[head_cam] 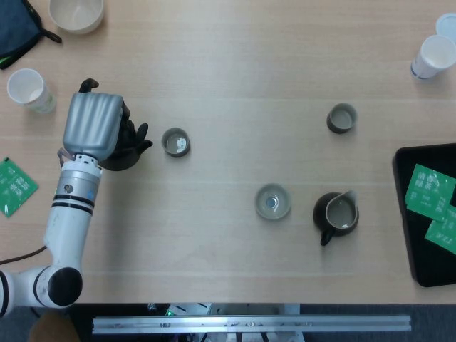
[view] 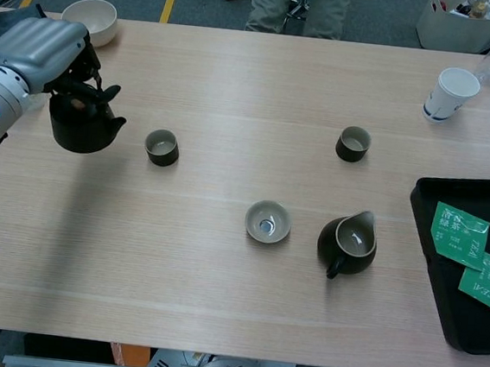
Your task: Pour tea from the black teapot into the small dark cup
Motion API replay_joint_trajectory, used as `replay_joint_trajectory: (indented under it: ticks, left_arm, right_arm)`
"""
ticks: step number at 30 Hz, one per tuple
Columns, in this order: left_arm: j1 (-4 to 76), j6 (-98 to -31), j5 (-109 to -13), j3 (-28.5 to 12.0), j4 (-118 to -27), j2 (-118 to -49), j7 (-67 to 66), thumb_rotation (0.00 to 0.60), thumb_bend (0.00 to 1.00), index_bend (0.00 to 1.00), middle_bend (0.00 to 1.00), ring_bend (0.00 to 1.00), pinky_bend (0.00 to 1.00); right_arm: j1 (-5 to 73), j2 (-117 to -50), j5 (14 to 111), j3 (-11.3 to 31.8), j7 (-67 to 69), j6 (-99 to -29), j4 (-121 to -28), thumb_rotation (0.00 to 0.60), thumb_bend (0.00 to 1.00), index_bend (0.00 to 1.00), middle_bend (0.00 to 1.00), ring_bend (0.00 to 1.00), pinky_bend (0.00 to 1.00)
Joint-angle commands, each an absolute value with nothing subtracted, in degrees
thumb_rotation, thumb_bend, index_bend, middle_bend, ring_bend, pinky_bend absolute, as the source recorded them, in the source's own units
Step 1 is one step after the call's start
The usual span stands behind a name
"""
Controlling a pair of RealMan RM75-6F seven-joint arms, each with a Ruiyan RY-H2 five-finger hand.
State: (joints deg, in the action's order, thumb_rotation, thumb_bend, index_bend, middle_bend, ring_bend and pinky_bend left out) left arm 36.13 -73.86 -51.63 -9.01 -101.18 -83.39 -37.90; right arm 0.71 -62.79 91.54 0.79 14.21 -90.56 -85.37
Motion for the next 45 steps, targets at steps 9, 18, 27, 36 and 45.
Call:
replay_joint_trajectory:
  ticks: [9, 18, 27, 36, 45]
  left_arm:
    - [36.6, -73.8, -52.7, -8.9, -101.9, -84.7, -39.3, 0.500, 0.32, 0.99, 1.00, 0.99, 0.23]
    - [38.1, -73.1, -52.4, -9.8, -100.5, -87.1, -40.6, 0.505, 0.32, 0.98, 1.00, 0.99, 0.23]
    - [39.5, -72.8, -52.9, -10.2, -96.4, -90.3, -42.1, 0.515, 0.32, 0.98, 1.00, 0.99, 0.23]
    - [40.3, -72.1, -56.3, -8.9, -90.3, -93.4, -42.0, 0.525, 0.32, 0.98, 1.00, 0.98, 0.23]
    - [40.3, -71.5, -58.3, -8.5, -85.2, -95.7, -41.3, 0.528, 0.32, 0.98, 1.00, 0.98, 0.23]
  right_arm:
    - [0.4, -62.9, 91.6, 0.7, 14.7, -90.8, -84.9, 0.600, 0.15, 0.33, 0.33, 0.22, 0.24]
    - [0.3, -63.0, 91.7, 0.7, 14.6, -90.9, -84.9, 0.600, 0.15, 0.33, 0.33, 0.22, 0.24]
    - [0.2, -62.8, 91.5, 0.8, 14.4, -90.8, -85.1, 0.600, 0.15, 0.33, 0.33, 0.22, 0.24]
    - [0.1, -62.8, 91.2, 0.9, 14.1, -90.6, -85.3, 0.600, 0.15, 0.33, 0.33, 0.22, 0.24]
    - [0.1, -62.6, 91.1, 1.0, 13.6, -90.4, -85.7, 0.600, 0.15, 0.33, 0.33, 0.22, 0.24]
